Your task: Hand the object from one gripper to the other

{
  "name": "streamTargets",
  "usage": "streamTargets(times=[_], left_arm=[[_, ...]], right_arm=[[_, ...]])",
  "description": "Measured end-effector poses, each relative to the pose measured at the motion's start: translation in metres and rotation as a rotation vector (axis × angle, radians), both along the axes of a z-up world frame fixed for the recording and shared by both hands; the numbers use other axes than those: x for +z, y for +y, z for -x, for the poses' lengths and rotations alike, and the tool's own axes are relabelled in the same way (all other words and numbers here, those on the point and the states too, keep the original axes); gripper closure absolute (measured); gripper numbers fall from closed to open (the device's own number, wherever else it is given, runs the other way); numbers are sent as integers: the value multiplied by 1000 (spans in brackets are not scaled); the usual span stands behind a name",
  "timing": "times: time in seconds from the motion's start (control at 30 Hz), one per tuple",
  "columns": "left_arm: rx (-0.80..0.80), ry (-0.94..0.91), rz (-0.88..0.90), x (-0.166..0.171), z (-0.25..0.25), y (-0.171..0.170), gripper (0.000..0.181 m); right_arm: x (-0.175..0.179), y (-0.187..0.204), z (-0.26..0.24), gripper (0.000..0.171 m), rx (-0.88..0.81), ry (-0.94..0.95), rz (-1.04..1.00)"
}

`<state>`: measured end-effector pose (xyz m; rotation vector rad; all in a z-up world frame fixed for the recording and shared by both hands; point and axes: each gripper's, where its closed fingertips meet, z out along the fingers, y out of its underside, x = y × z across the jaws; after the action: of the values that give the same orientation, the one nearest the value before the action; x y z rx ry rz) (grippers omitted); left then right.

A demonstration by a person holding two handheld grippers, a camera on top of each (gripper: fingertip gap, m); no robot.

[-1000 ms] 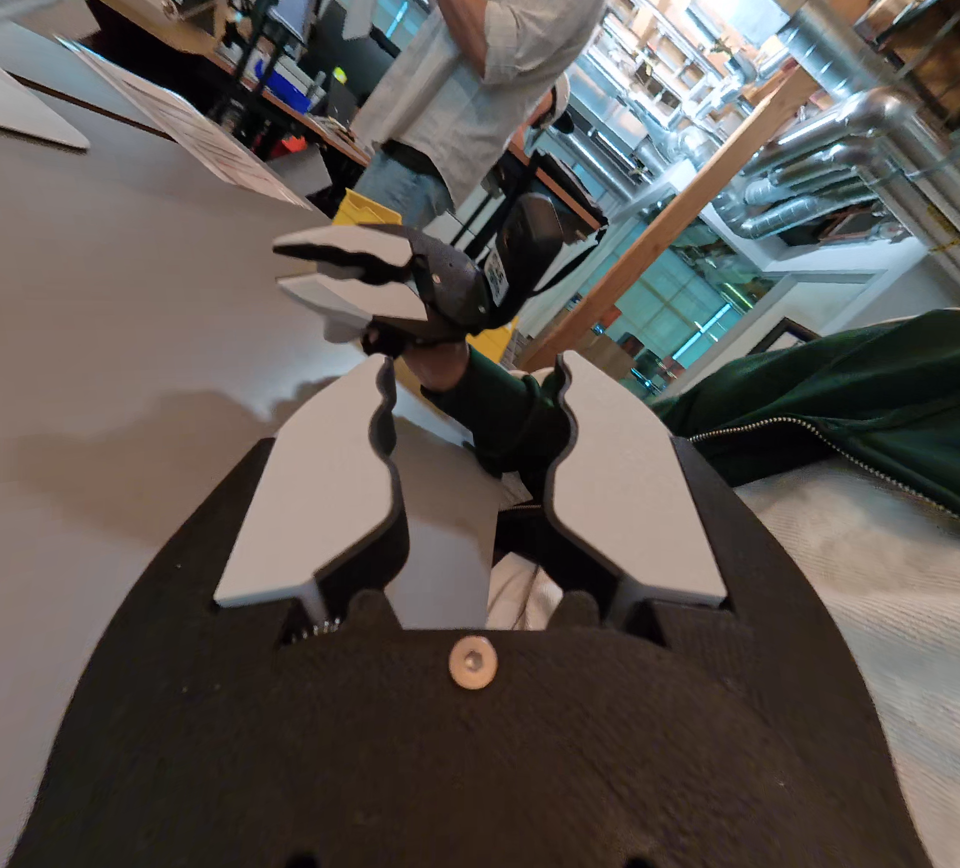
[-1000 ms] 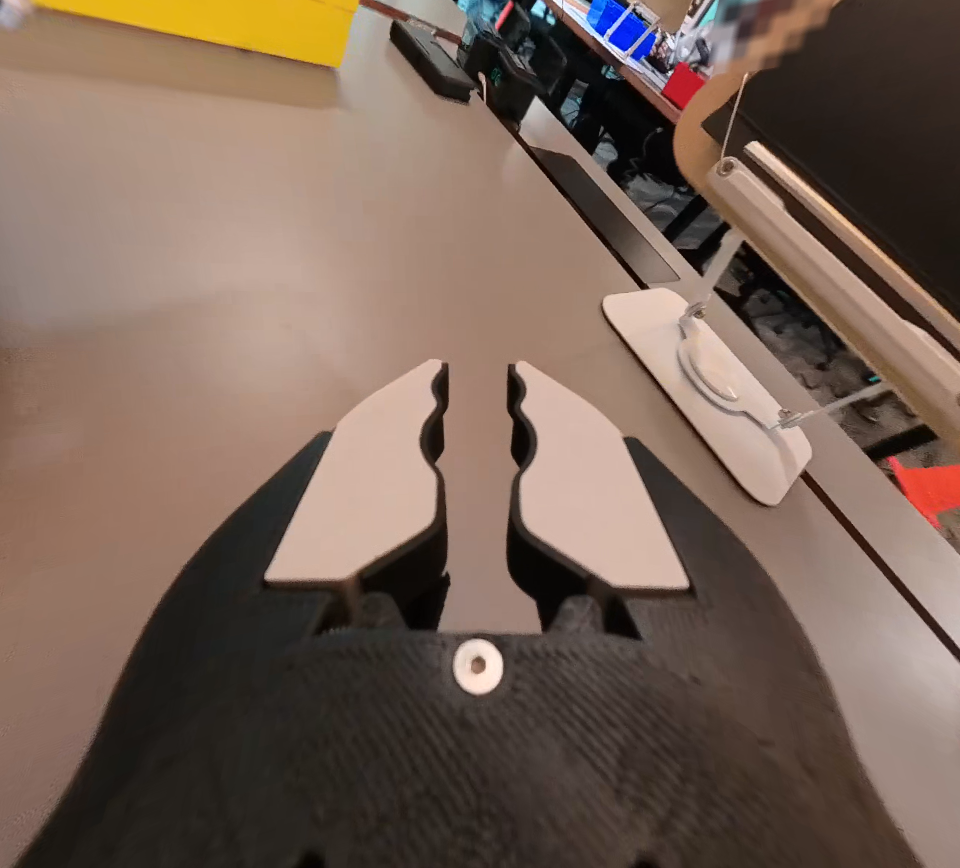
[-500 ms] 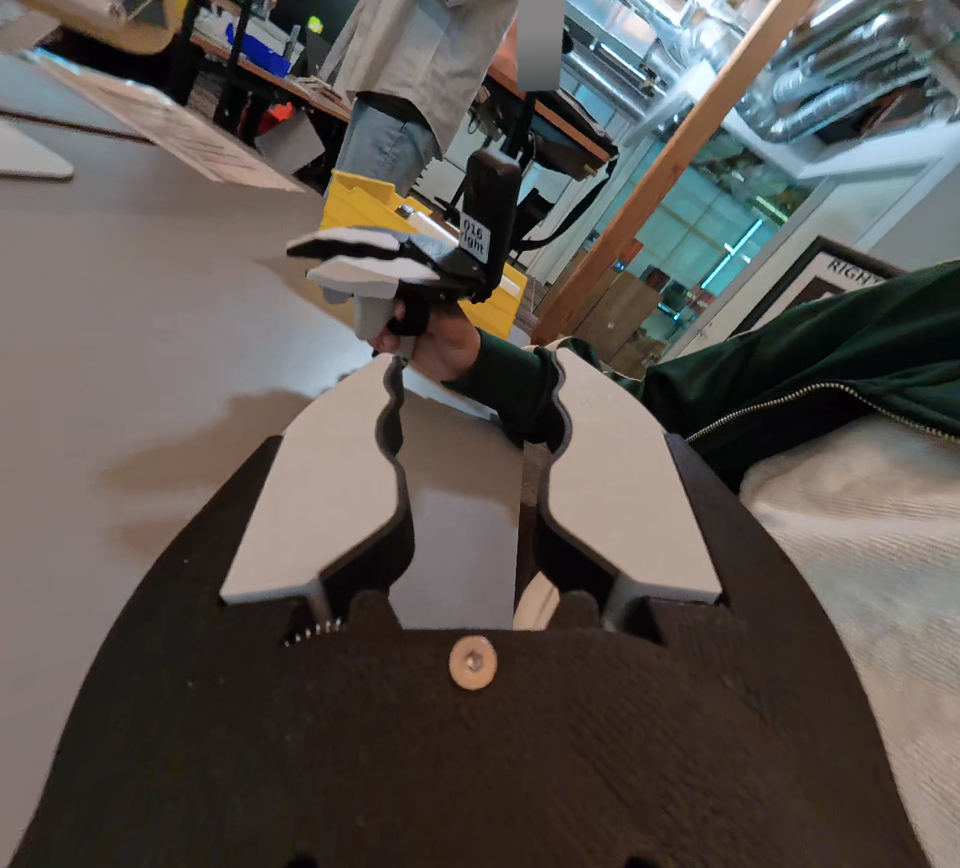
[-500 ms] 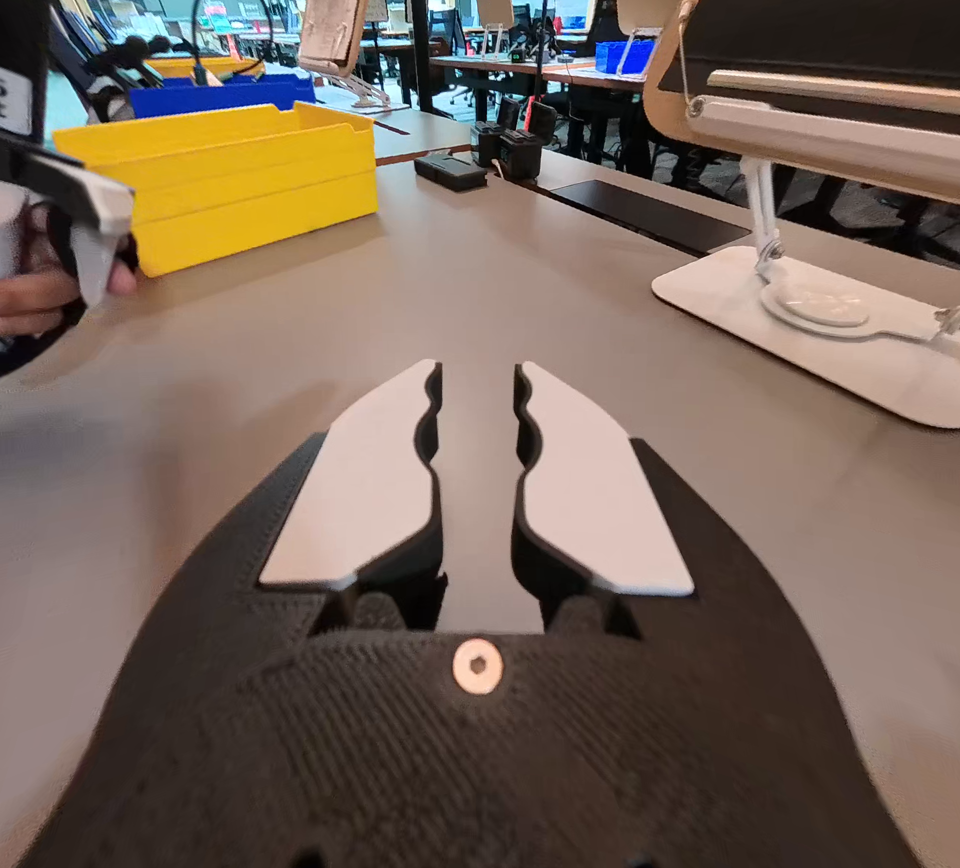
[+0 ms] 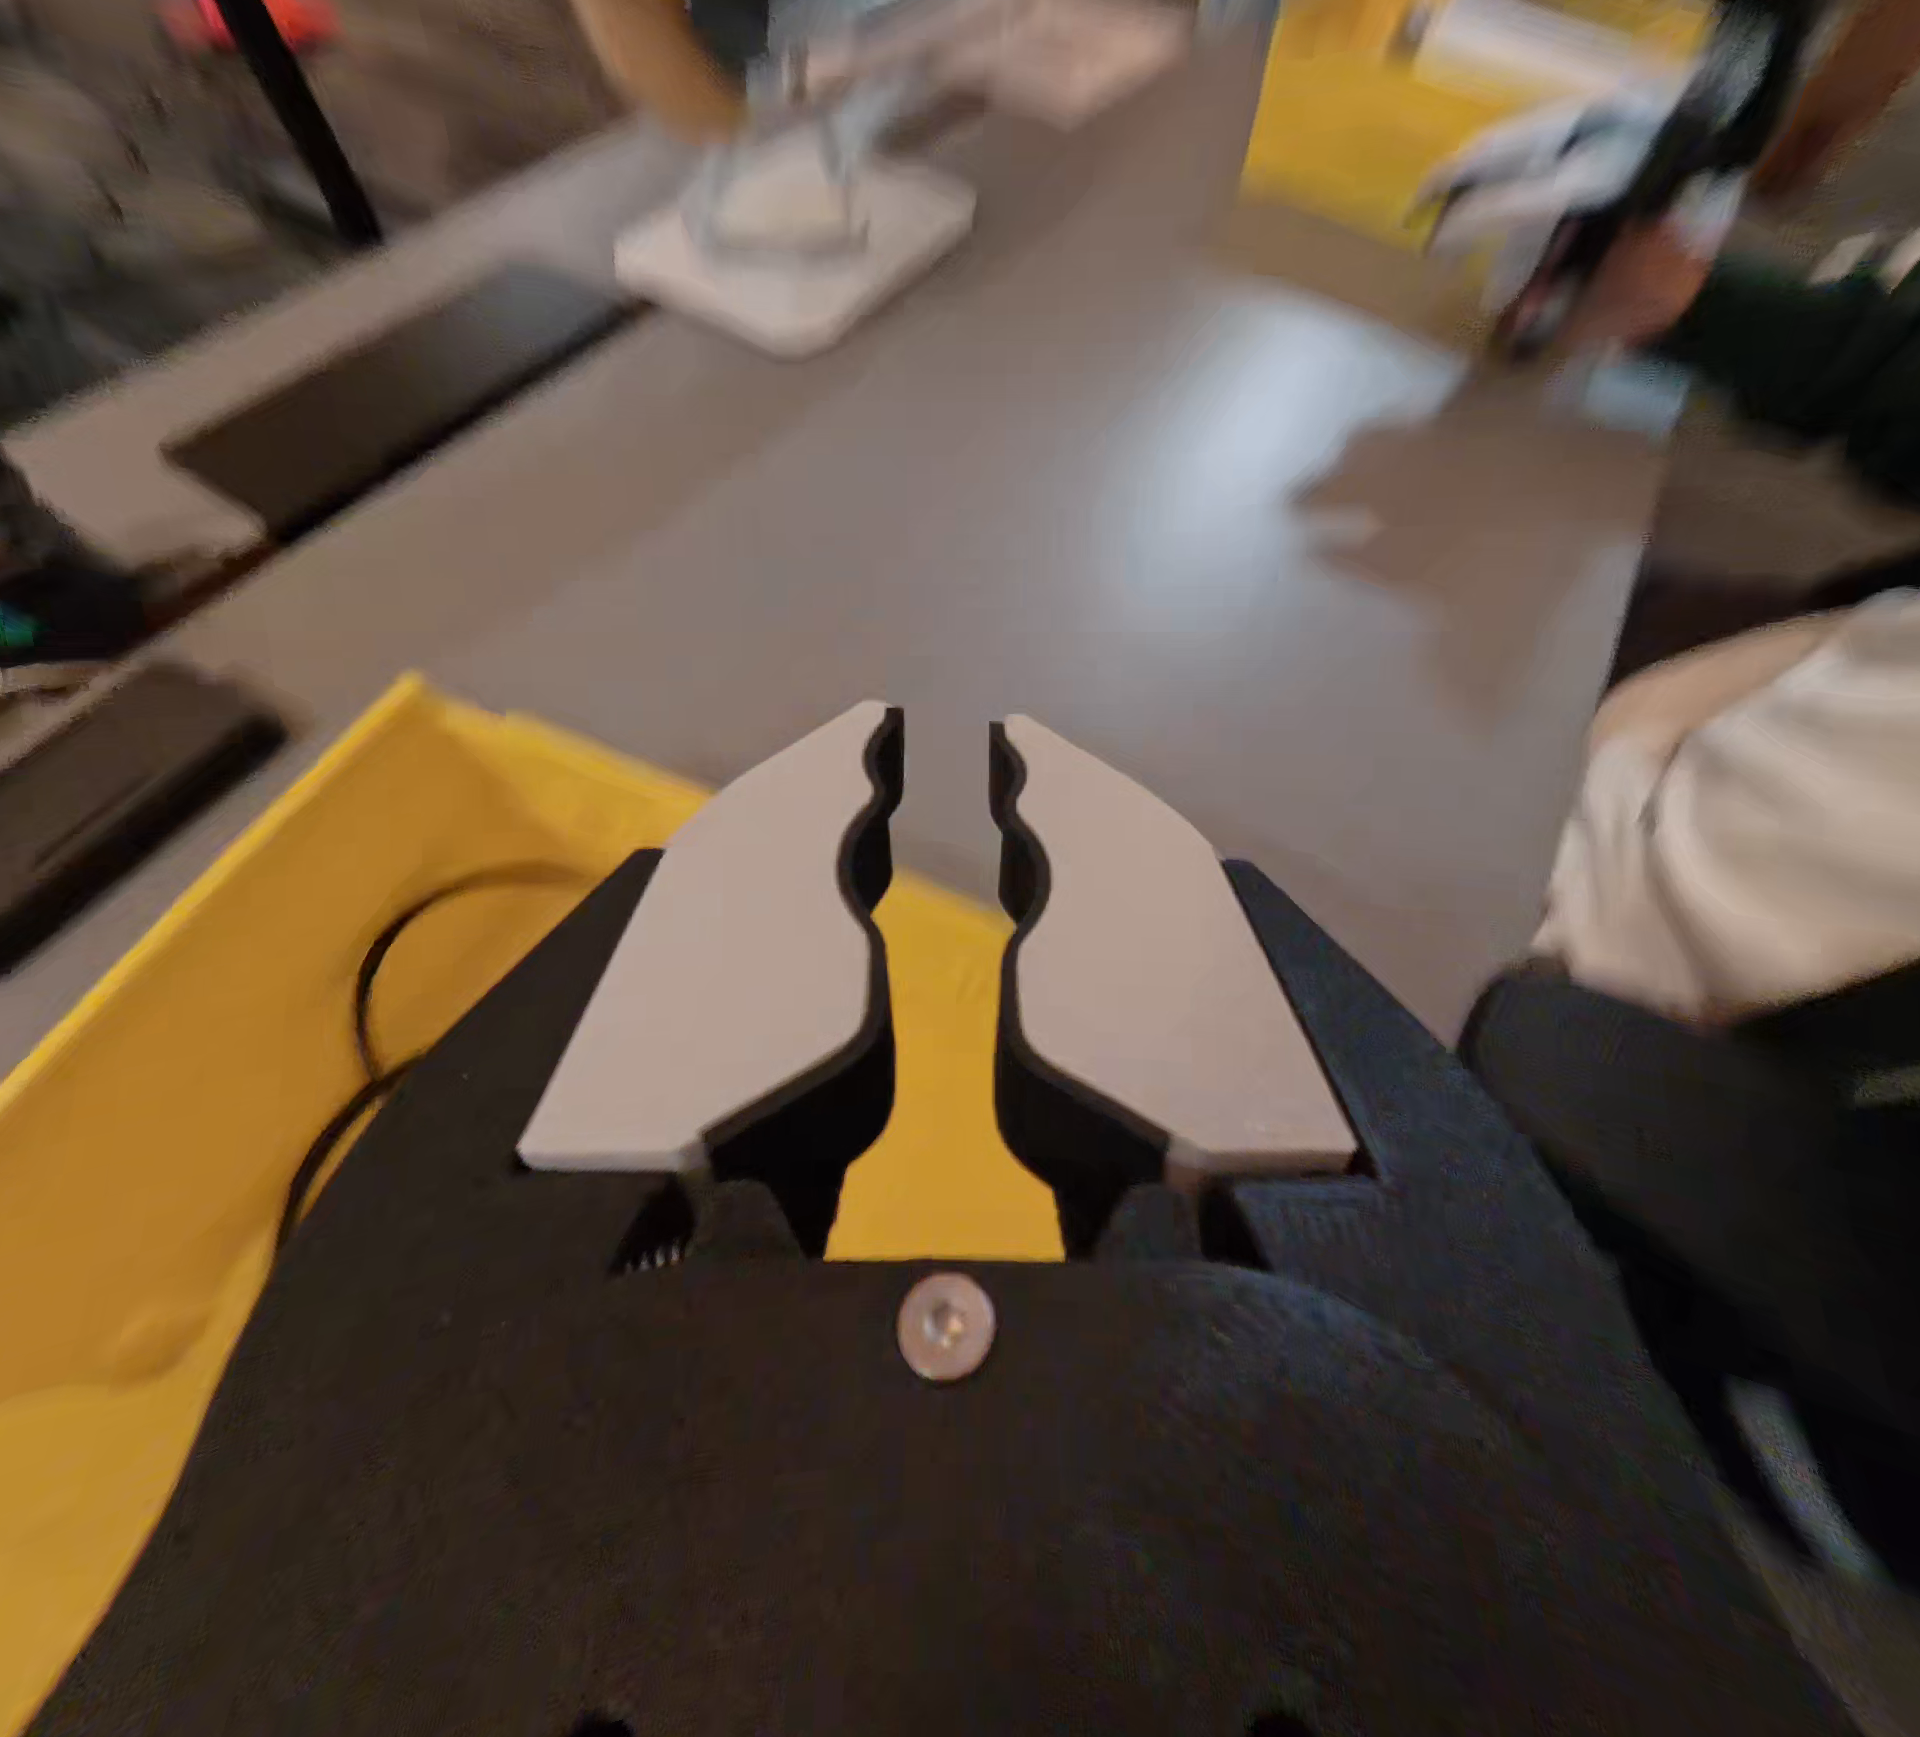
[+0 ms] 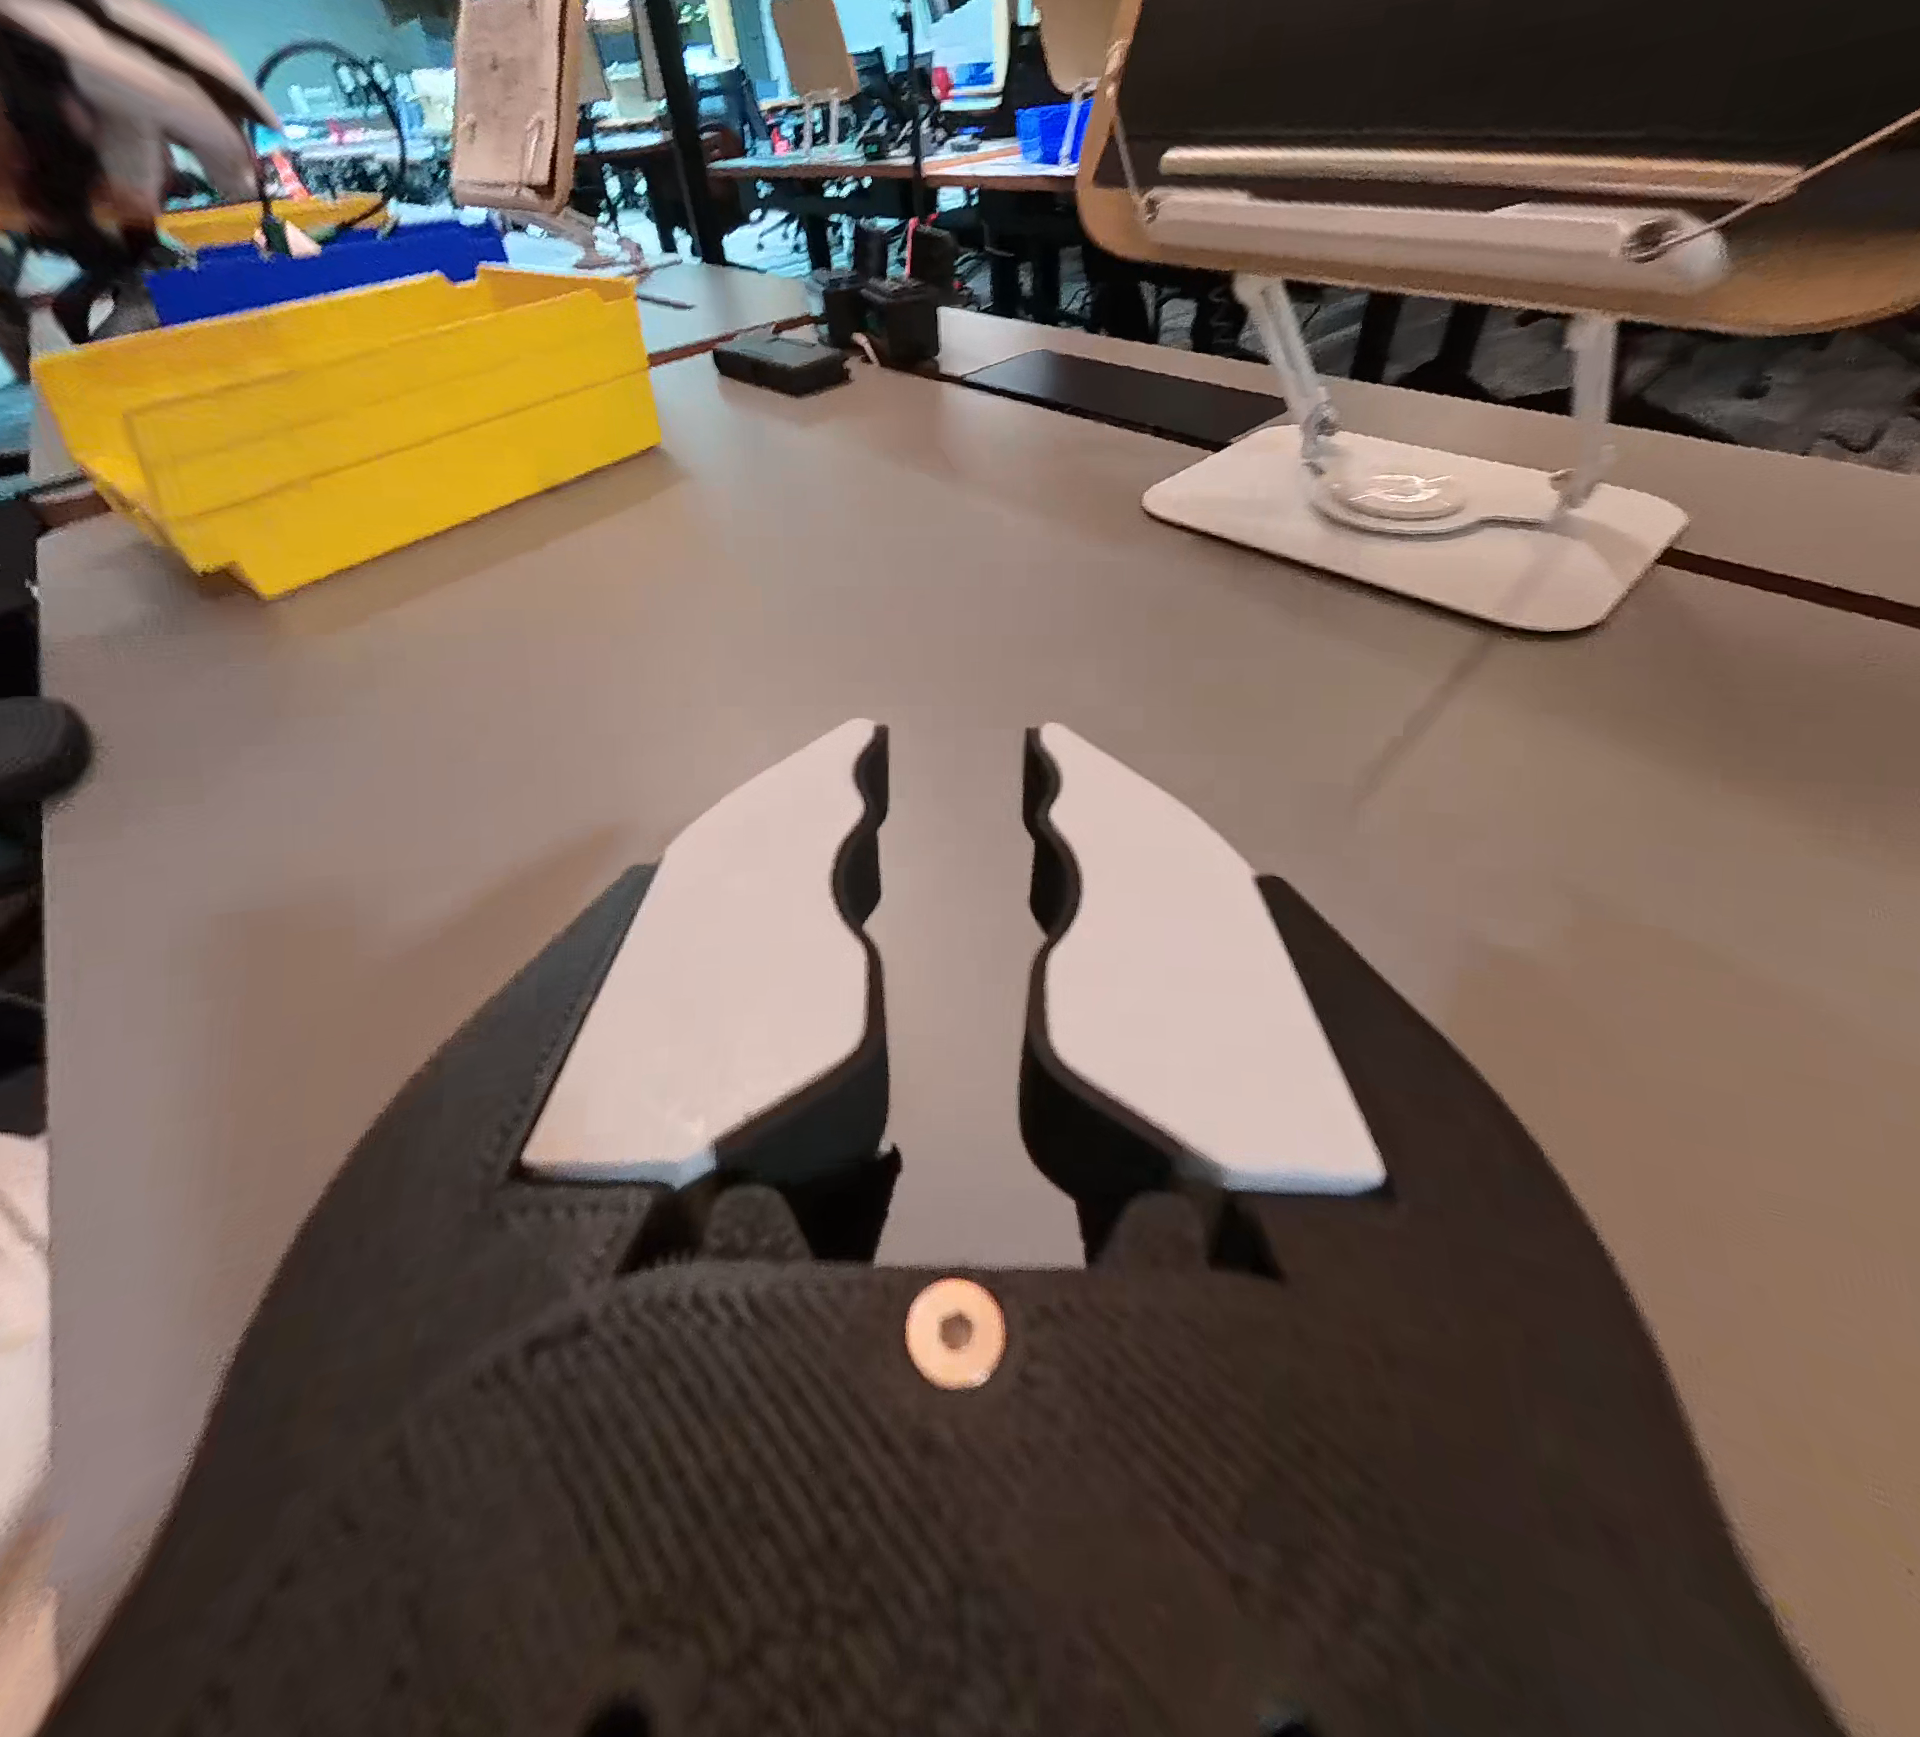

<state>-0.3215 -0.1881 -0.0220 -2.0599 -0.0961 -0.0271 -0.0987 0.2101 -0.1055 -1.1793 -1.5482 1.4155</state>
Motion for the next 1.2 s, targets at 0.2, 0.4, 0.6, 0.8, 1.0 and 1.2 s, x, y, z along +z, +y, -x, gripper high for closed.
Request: streamTargets(times=[0.2,0.4,0.6,0.8,1.0,1.2], left_arm=[[-103,-2,270,-92,46,-8,173],[-109,-32,388,-142,71,-7,164],[-137,92,417,-162,77,6,168],[-213,-16,433,-163,63,3,176],[-240,-49,511,-177,59,-7,151],[-220,57,461,-181,65,0,160]], right_arm=[[19,4,-5,146,-77,27,4],[25,-21,13,147,-33,-6,12],[39,-43,33,147,30,18,16],[47,-47,38,147,60,33,55],[47,-37,37,147,39,35,67],[43,-36,41,147,52,42,118]])
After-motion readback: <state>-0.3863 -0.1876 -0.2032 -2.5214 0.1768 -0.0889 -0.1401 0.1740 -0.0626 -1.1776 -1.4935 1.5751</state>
